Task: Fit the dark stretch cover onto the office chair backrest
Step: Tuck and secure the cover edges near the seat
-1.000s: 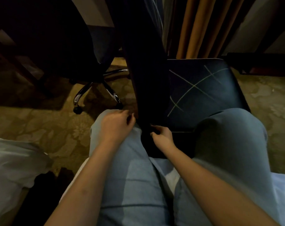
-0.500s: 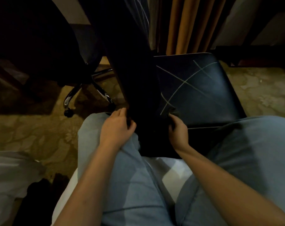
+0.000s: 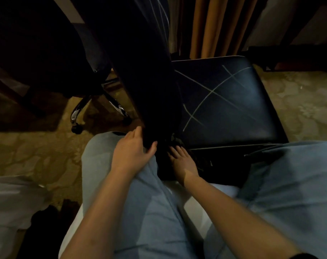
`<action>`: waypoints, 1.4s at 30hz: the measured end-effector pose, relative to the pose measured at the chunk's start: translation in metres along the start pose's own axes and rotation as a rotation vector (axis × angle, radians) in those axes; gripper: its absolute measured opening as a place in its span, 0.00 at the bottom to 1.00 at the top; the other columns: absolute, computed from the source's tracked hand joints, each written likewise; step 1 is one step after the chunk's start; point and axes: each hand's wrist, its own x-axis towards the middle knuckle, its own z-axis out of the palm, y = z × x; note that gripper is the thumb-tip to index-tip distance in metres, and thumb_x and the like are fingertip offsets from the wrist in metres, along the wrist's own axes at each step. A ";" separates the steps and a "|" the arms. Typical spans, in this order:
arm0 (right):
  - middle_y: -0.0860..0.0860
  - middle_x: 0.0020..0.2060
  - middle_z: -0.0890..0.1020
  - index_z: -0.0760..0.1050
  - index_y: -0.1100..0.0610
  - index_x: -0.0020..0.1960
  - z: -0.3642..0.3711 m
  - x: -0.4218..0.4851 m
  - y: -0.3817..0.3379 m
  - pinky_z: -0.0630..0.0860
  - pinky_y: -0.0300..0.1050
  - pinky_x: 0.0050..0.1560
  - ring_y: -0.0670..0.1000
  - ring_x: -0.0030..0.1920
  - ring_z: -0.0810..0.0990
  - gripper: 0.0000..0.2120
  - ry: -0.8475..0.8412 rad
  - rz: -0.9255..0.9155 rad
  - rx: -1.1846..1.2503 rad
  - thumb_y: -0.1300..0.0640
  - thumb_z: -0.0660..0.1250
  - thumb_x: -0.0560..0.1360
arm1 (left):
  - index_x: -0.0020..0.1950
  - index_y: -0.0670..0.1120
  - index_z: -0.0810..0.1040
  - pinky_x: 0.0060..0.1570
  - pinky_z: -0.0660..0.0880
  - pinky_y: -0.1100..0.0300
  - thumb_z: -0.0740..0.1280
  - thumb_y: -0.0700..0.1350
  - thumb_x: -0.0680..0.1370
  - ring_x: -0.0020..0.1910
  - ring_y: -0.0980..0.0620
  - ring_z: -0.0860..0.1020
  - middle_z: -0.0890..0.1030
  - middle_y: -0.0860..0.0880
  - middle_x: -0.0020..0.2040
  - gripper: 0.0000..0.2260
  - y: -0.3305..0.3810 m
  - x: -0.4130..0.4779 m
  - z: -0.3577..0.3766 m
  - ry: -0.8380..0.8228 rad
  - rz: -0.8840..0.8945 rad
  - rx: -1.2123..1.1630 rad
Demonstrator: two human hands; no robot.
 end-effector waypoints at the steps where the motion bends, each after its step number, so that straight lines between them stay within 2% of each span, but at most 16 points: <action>1: 0.51 0.78 0.45 0.46 0.54 0.78 0.000 -0.006 0.003 0.35 0.46 0.74 0.53 0.77 0.42 0.29 -0.019 -0.011 -0.012 0.56 0.53 0.81 | 0.62 0.42 0.73 0.48 0.72 0.54 0.65 0.56 0.77 0.51 0.45 0.77 0.79 0.44 0.51 0.21 0.000 0.000 0.000 -0.005 -0.008 0.008; 4: 0.52 0.78 0.48 0.51 0.55 0.78 0.005 -0.023 0.017 0.32 0.43 0.71 0.53 0.77 0.44 0.32 -0.032 0.002 -0.007 0.52 0.60 0.78 | 0.55 0.40 0.76 0.43 0.74 0.51 0.67 0.56 0.76 0.45 0.42 0.78 0.80 0.41 0.45 0.20 0.001 0.000 0.003 0.017 0.032 0.028; 6: 0.52 0.78 0.48 0.49 0.56 0.78 0.007 -0.025 0.022 0.32 0.41 0.70 0.53 0.77 0.45 0.32 -0.022 0.033 0.023 0.53 0.59 0.79 | 0.51 0.39 0.76 0.38 0.74 0.51 0.69 0.55 0.76 0.40 0.41 0.79 0.80 0.41 0.40 0.18 0.001 0.000 0.006 0.033 0.039 0.029; 9: 0.52 0.78 0.46 0.45 0.56 0.78 0.005 -0.018 0.015 0.33 0.43 0.72 0.54 0.77 0.44 0.33 -0.057 0.048 0.038 0.56 0.59 0.79 | 0.51 0.38 0.76 0.36 0.73 0.53 0.70 0.52 0.75 0.38 0.40 0.78 0.80 0.39 0.39 0.18 0.003 0.000 0.006 0.037 0.013 0.003; 11: 0.51 0.78 0.46 0.43 0.56 0.78 0.003 -0.012 0.008 0.33 0.43 0.72 0.53 0.77 0.43 0.37 -0.067 0.030 0.032 0.55 0.62 0.78 | 0.52 0.38 0.76 0.38 0.73 0.52 0.68 0.53 0.76 0.40 0.40 0.78 0.80 0.39 0.41 0.18 0.003 0.001 0.006 0.026 -0.008 -0.008; 15: 0.50 0.78 0.49 0.45 0.54 0.78 0.001 -0.003 -0.001 0.38 0.44 0.74 0.53 0.77 0.46 0.29 0.001 0.036 0.080 0.61 0.54 0.81 | 0.57 0.40 0.73 0.41 0.71 0.54 0.64 0.54 0.78 0.46 0.42 0.78 0.80 0.41 0.48 0.18 0.000 0.004 0.007 0.010 -0.077 -0.056; 19: 0.50 0.78 0.48 0.45 0.55 0.78 0.001 -0.002 0.007 0.41 0.43 0.74 0.53 0.77 0.46 0.29 0.040 0.019 0.073 0.62 0.52 0.81 | 0.58 0.41 0.72 0.39 0.67 0.59 0.63 0.53 0.79 0.48 0.43 0.78 0.80 0.42 0.50 0.17 0.002 0.004 0.007 0.035 -0.114 -0.090; 22: 0.48 0.78 0.47 0.46 0.55 0.78 0.001 -0.011 0.026 0.44 0.40 0.74 0.52 0.77 0.47 0.28 0.065 0.055 0.103 0.59 0.52 0.81 | 0.60 0.41 0.71 0.40 0.66 0.58 0.62 0.54 0.80 0.49 0.42 0.78 0.80 0.41 0.52 0.18 0.002 0.005 0.007 0.030 -0.127 -0.085; 26: 0.49 0.77 0.52 0.52 0.56 0.77 0.002 -0.026 0.042 0.51 0.43 0.73 0.55 0.76 0.54 0.28 0.098 0.145 0.150 0.59 0.56 0.80 | 0.62 0.39 0.70 0.41 0.68 0.53 0.62 0.53 0.80 0.50 0.39 0.78 0.80 0.38 0.52 0.19 0.003 0.003 0.008 0.033 -0.122 -0.061; 33: 0.49 0.78 0.48 0.49 0.57 0.78 0.002 -0.022 0.032 0.50 0.44 0.75 0.54 0.77 0.50 0.28 0.067 0.233 0.169 0.62 0.55 0.80 | 0.63 0.38 0.69 0.43 0.65 0.55 0.62 0.52 0.80 0.53 0.36 0.76 0.79 0.36 0.55 0.20 0.003 0.003 0.012 0.036 -0.140 -0.089; 37: 0.50 0.78 0.46 0.47 0.57 0.78 0.001 -0.014 0.021 0.48 0.44 0.75 0.54 0.77 0.47 0.27 0.050 0.302 0.202 0.62 0.50 0.81 | 0.64 0.39 0.69 0.44 0.66 0.54 0.62 0.52 0.80 0.54 0.36 0.76 0.78 0.37 0.56 0.20 0.004 0.003 0.012 0.026 -0.149 -0.102; 42: 0.48 0.78 0.46 0.47 0.55 0.78 -0.001 -0.006 0.017 0.48 0.40 0.73 0.52 0.77 0.47 0.25 0.011 0.203 0.166 0.57 0.50 0.83 | 0.65 0.39 0.69 0.46 0.70 0.52 0.62 0.53 0.80 0.55 0.38 0.76 0.79 0.37 0.56 0.21 0.003 0.003 0.013 0.049 -0.141 -0.110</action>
